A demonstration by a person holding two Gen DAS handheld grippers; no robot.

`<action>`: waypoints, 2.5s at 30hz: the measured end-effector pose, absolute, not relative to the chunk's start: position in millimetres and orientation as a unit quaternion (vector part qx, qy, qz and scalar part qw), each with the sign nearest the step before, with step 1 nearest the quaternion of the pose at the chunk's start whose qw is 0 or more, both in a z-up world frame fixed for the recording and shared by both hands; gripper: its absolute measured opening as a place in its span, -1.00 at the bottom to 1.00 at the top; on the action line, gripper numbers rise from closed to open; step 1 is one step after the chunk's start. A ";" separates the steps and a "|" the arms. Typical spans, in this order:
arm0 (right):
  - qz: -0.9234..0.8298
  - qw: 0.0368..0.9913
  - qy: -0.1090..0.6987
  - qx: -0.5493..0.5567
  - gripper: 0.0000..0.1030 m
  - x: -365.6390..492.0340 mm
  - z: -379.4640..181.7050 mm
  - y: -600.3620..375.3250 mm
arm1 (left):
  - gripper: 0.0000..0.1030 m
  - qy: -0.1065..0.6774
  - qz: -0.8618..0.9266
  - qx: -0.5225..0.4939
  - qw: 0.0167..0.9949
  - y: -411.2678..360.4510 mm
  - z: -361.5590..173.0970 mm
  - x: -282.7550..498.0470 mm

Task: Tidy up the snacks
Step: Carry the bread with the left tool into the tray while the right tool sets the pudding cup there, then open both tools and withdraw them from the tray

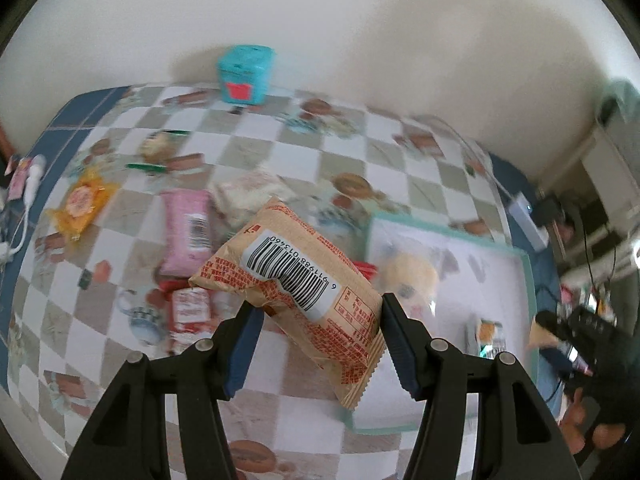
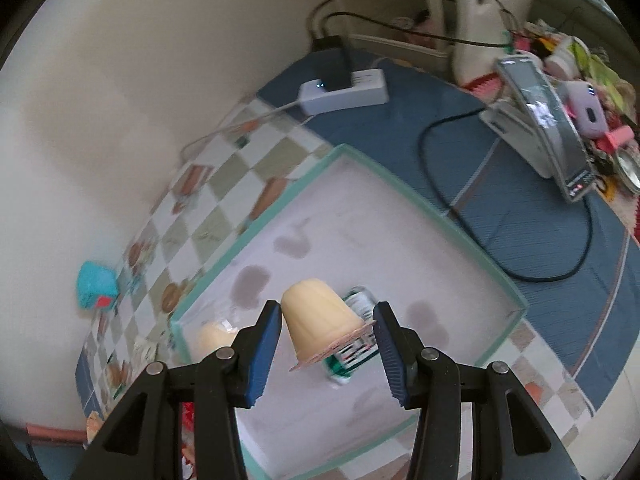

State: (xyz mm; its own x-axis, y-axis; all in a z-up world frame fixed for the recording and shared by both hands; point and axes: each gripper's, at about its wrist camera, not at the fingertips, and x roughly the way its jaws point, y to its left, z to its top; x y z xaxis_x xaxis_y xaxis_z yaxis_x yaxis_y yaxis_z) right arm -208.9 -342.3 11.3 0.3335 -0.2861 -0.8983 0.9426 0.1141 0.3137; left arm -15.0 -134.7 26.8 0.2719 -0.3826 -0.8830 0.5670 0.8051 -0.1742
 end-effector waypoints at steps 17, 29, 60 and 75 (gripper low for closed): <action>-0.519 0.608 0.346 0.491 -0.02 -246.7 -0.7 -363.1 | 0.18 0.528 -0.350 0.185 0.751 -199.0 -11.4 -75.9; -0.530 0.575 0.376 0.497 -0.02 -257.0 -19.9 -369.3 | 0.19 0.536 -0.355 0.206 0.738 -213.9 -33.0 -85.0; -0.514 0.592 0.391 0.482 0.28 -233.7 -15.8 -358.8 | 0.66 0.536 -0.248 0.106 0.800 -152.5 -4.3 -11.8; -0.490 0.639 0.411 0.427 0.68 -195.2 -1.9 -336.8 | 0.66 0.542 -0.070 0.028 0.837 -36.9 2.0 69.0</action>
